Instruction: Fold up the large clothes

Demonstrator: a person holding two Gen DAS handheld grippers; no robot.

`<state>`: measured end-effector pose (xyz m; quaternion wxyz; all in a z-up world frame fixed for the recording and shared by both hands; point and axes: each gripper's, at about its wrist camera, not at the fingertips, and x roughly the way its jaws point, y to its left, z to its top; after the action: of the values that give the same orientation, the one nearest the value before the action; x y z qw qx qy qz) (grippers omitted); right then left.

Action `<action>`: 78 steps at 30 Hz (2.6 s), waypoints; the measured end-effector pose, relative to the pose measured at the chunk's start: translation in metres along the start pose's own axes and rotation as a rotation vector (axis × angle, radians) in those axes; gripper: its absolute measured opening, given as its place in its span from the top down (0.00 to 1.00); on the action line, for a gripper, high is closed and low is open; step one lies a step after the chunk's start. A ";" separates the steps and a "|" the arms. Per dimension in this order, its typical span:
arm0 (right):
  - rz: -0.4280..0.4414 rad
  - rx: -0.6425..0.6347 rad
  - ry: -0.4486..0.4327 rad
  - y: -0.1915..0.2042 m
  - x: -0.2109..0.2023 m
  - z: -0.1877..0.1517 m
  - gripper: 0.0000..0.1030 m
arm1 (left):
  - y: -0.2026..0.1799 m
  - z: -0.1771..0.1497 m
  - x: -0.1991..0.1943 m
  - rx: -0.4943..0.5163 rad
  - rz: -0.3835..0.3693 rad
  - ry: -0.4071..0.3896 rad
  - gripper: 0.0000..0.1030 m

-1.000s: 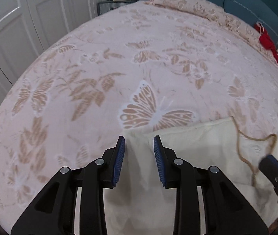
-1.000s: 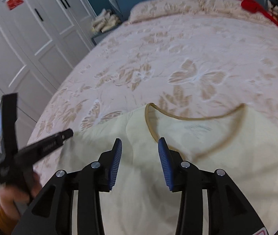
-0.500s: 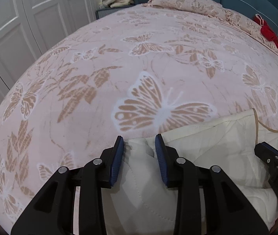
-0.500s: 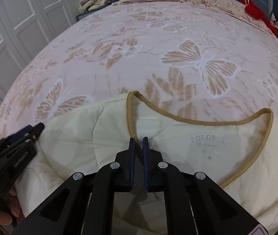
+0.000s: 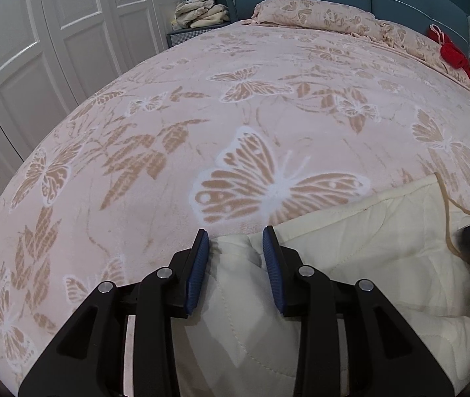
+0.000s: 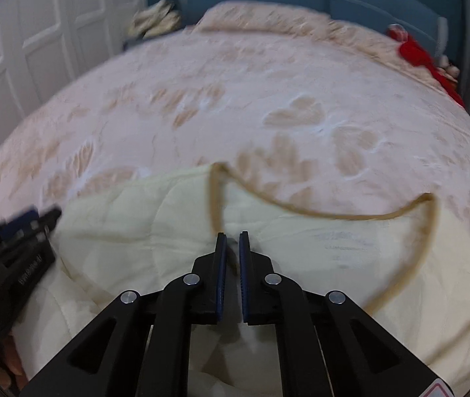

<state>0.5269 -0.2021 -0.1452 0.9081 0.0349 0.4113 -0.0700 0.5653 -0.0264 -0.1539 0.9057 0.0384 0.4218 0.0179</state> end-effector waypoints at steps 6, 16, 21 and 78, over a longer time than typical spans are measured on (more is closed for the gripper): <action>-0.048 0.217 -0.074 -0.091 -0.074 0.004 0.95 | 0.009 0.009 -0.047 -0.027 -0.053 -0.028 0.64; -0.157 0.351 0.078 -0.231 -0.088 -0.034 0.85 | -0.146 0.025 -0.089 0.099 -0.380 0.049 0.48; -0.113 0.305 0.137 -0.252 -0.072 -0.039 0.85 | -0.222 0.006 -0.062 0.157 -0.400 0.168 0.48; 0.041 0.097 0.044 -0.114 0.003 -0.024 0.89 | -0.124 -0.013 -0.011 0.149 -0.089 -0.012 0.42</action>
<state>0.4932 -0.3124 -0.1634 0.8974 0.0889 0.4265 -0.0704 0.5486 -0.1498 -0.1646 0.9028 0.0870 0.4177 -0.0542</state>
